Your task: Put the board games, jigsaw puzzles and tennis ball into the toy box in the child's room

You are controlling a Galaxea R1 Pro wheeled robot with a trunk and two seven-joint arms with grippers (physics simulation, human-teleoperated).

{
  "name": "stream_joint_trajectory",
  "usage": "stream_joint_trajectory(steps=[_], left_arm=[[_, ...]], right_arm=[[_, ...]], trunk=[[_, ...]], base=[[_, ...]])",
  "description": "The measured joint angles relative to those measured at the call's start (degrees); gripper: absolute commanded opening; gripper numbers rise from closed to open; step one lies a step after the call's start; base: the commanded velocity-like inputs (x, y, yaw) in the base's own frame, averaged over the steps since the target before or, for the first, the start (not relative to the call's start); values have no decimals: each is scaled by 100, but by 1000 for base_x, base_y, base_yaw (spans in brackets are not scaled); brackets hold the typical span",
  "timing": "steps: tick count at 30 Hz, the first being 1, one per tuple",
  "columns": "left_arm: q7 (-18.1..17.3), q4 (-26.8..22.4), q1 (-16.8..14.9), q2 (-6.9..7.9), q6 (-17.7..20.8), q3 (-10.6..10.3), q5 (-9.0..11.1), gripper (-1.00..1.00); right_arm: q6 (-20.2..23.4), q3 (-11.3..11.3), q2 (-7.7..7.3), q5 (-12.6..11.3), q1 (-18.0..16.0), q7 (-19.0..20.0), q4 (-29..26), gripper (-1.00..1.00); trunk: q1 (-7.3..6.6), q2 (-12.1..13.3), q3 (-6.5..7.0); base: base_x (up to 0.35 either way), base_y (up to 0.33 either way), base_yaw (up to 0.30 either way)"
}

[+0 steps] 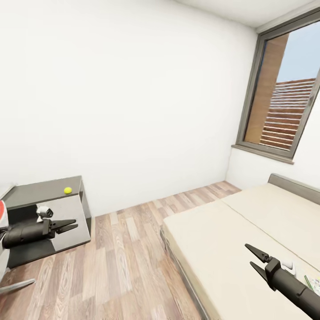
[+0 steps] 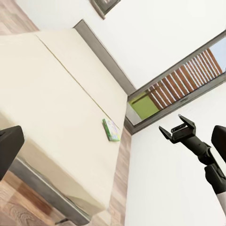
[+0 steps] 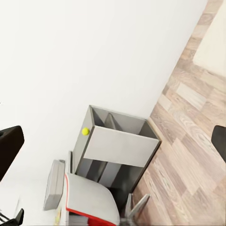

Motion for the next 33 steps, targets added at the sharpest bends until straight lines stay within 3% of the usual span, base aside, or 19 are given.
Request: stream_joint_trajectory(steps=[33], left_arm=[[-1, -1, 0, 0, 0, 1, -1, 100]], right_arm=[[0, 0, 0, 1, 0, 1, 10, 100]], trunk=[[0, 0, -116]], base=[[-103, -63, 285]])
